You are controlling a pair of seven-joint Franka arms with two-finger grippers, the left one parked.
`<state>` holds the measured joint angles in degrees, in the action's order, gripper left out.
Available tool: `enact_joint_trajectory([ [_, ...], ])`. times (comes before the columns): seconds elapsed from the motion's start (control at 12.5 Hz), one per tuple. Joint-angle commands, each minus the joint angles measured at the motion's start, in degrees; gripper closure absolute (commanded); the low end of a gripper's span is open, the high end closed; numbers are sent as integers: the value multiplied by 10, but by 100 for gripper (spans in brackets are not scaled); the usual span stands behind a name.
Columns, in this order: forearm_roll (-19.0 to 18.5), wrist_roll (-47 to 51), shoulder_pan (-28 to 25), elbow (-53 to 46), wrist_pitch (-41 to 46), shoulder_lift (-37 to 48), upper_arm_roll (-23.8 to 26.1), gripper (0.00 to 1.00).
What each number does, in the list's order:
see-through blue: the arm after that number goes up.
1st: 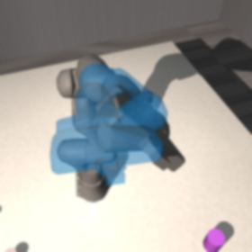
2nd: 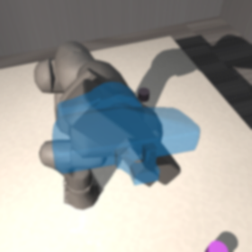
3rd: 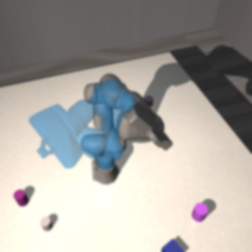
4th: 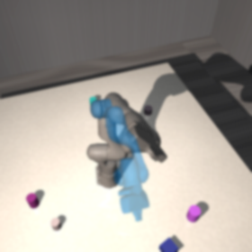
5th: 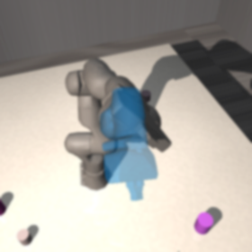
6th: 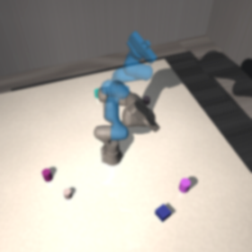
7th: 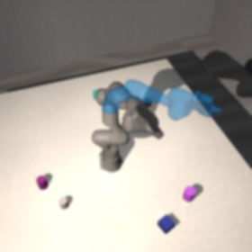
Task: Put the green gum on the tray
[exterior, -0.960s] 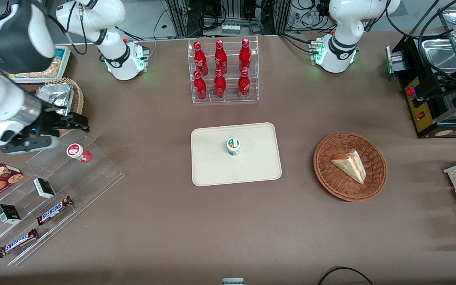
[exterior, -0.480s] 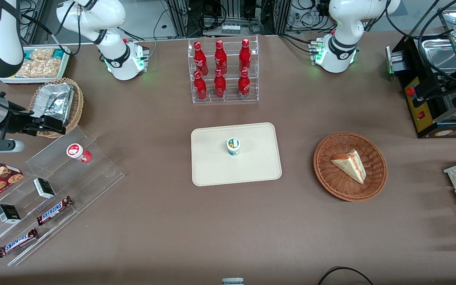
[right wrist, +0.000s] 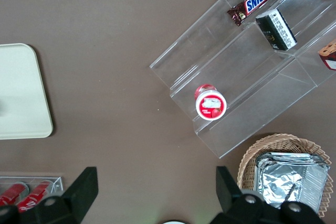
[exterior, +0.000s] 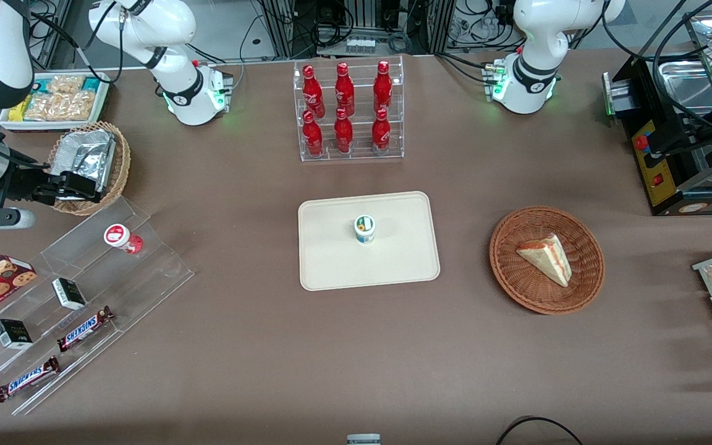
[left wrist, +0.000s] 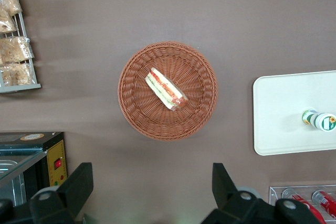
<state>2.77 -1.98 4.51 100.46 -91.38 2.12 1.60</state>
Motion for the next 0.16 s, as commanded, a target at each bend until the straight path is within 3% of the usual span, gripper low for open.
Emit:
enact_joint_trajectory([
  [0.0, -8, 2, 11, 8, 4, 8, 9, 0],
  [0.08, -8, -1, 8, 5, 2, 4, 8, 0],
])
